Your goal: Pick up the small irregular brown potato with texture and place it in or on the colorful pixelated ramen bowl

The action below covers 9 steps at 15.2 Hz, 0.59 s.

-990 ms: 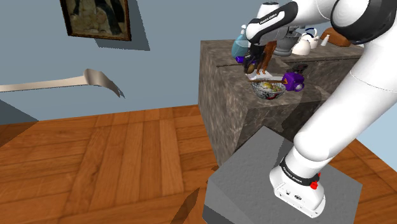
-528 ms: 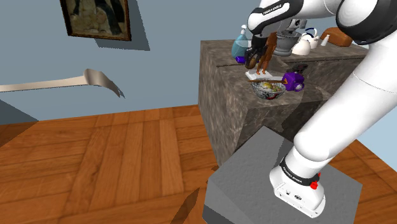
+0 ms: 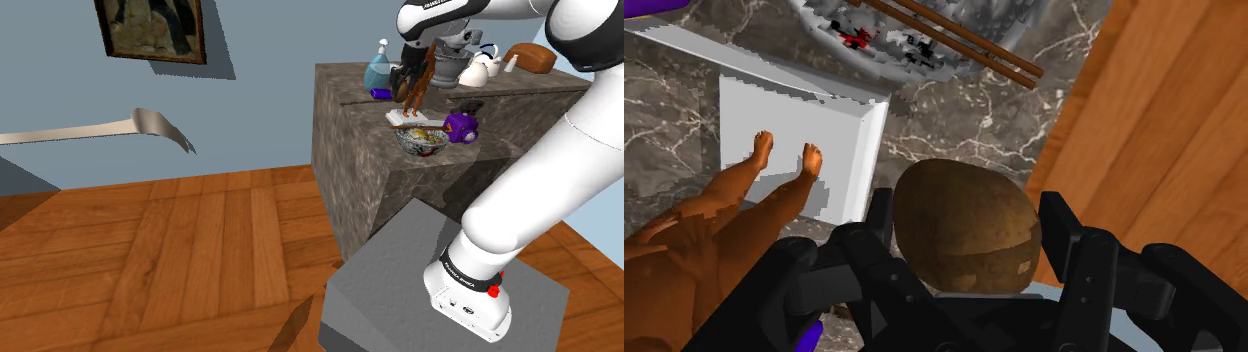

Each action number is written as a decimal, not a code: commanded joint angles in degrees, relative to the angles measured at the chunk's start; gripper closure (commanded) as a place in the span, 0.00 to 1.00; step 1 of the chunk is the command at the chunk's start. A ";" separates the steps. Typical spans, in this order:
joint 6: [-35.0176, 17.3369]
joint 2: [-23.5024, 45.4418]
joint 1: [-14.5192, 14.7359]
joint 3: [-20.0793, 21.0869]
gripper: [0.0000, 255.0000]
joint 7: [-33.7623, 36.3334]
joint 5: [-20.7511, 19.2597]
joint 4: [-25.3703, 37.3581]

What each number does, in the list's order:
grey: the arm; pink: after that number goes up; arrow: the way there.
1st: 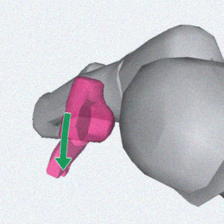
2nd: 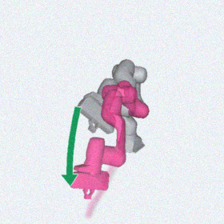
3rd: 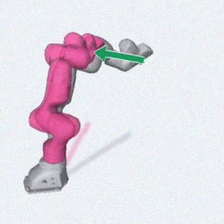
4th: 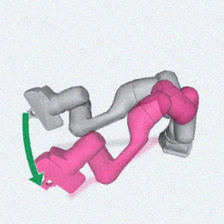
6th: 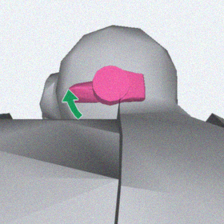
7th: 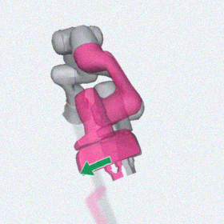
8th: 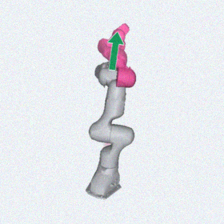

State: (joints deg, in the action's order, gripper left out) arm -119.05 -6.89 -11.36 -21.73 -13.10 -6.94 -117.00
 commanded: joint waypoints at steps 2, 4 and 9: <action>-0.19 -6.04 -1.22 -0.59 1.00 -0.59 -2.40 -5.79; 0.12 -10.10 -2.25 -0.94 1.00 -1.07 -4.01 -9.27; 1.91 -20.08 -5.54 -1.83 1.00 -2.96 -7.78 -16.82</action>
State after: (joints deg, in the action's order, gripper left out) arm -117.30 -25.43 -16.31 -23.29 -15.60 -14.08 -132.55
